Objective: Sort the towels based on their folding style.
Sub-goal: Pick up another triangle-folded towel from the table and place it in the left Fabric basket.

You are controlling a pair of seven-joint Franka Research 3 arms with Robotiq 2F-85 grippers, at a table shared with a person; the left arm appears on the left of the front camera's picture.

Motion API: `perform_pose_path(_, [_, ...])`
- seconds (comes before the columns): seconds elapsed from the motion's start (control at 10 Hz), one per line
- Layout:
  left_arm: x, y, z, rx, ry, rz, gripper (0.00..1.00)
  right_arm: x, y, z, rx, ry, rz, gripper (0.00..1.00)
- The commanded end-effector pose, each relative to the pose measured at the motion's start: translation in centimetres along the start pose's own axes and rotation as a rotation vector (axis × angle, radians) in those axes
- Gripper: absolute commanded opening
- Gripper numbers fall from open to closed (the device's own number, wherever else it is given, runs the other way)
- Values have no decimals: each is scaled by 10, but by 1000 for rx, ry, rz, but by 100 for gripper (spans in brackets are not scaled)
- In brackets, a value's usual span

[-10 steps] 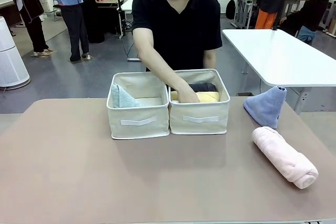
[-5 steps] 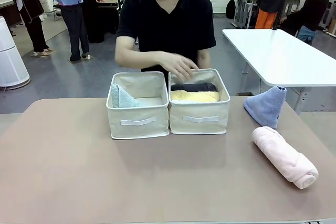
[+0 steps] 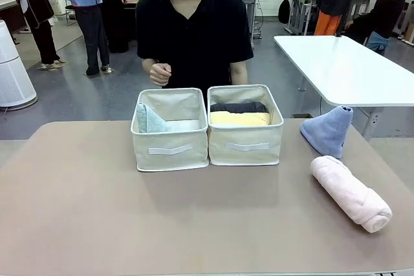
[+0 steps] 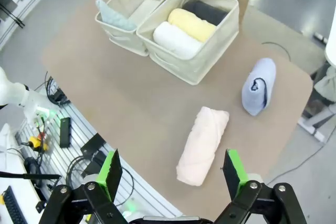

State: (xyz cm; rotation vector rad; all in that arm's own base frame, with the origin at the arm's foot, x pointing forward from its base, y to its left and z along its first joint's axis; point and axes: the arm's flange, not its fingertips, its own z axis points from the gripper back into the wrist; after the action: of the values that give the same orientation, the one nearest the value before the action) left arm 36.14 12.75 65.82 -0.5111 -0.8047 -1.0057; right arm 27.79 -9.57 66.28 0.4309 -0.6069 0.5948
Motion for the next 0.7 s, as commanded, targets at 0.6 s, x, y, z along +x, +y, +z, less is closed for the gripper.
perform_pose_path(0.6, [0, -1, 0, -3, 11, -10, 100, 70, -15, -130, -159, 97, -137, 100])
